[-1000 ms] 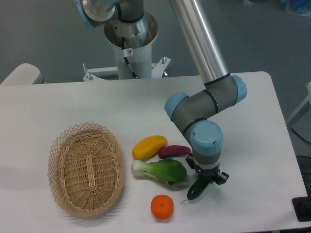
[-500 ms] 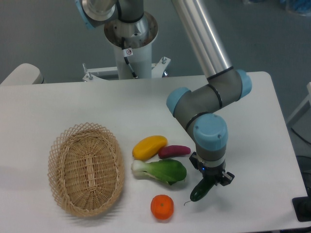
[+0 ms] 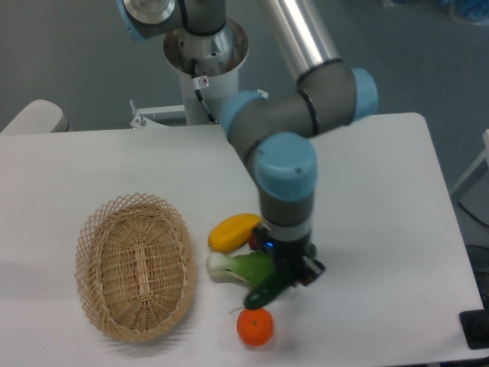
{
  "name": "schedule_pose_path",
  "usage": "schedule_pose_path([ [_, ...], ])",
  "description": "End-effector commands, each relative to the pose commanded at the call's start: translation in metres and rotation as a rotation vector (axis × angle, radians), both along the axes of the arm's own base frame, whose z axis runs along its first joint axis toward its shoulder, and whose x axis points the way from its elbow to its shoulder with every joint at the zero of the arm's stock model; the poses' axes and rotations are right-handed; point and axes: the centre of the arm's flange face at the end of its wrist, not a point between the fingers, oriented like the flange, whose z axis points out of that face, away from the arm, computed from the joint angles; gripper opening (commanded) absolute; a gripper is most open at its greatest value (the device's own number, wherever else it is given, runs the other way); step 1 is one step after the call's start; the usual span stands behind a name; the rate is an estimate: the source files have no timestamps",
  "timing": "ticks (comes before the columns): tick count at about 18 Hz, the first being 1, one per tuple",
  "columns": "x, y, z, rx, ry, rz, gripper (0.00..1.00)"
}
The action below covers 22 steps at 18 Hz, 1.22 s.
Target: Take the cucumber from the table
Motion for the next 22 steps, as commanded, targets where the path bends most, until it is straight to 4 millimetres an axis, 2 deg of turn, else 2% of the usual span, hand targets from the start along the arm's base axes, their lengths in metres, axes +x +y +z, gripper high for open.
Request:
schedule_pose_path([
  [4, 0.012, 0.000, 0.011, 0.026, -0.038, 0.008, 0.36],
  [6, 0.032, 0.013, 0.014, 0.040, -0.043, 0.028, 0.36],
  [12, 0.048, 0.021, 0.019, 0.059, -0.054, 0.078, 0.36],
  [22, 0.047, 0.017, 0.023, 0.062, -0.053, 0.087, 0.36],
])
